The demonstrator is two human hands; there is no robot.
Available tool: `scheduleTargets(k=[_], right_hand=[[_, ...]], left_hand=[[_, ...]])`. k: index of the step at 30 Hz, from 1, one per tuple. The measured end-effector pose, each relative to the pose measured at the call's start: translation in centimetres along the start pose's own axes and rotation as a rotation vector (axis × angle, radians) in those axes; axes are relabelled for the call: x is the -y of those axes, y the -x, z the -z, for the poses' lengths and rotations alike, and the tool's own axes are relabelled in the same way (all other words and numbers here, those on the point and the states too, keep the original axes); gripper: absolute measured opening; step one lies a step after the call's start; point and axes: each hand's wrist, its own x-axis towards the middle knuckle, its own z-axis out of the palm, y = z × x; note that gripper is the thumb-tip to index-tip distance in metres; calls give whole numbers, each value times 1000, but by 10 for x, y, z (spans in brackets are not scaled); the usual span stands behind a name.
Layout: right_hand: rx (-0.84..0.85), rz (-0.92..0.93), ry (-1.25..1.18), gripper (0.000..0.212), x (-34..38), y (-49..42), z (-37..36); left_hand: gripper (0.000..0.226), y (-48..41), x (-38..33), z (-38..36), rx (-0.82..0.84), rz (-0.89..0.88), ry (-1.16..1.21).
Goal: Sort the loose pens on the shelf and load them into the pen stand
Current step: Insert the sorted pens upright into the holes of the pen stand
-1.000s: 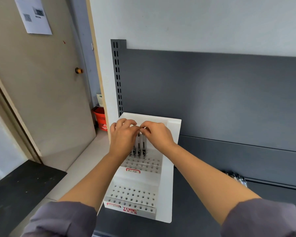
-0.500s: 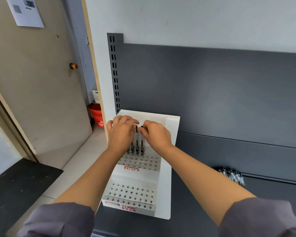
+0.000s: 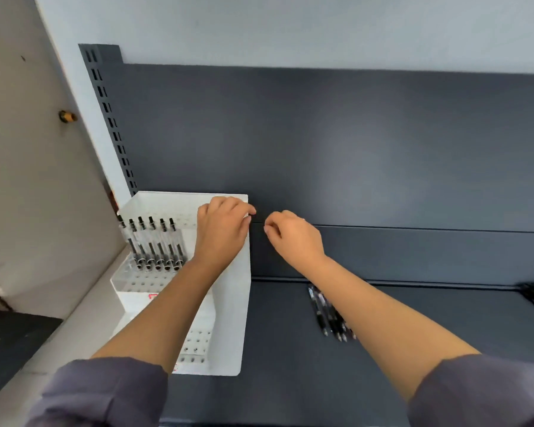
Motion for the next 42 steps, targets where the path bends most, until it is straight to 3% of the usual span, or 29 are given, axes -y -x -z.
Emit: scheduleTargets(k=[10, 16, 23, 35, 42], right_hand=[[336, -141, 24, 20, -137, 46, -2], [562, -228, 55, 20, -161, 57, -36], [636, -245, 204, 33, -166, 49, -74], [689, -415, 301, 42, -156, 34, -105], [650, -432, 216, 43, -161, 36, -102]], left_hand=[[24, 33, -95, -98, 321, 5, 68], [25, 56, -95, -144, 584, 120, 5], [47, 67, -77, -194, 849, 279, -3], [37, 48, -80, -235, 869, 639, 214], [38, 57, -81, -238, 791, 603, 330]])
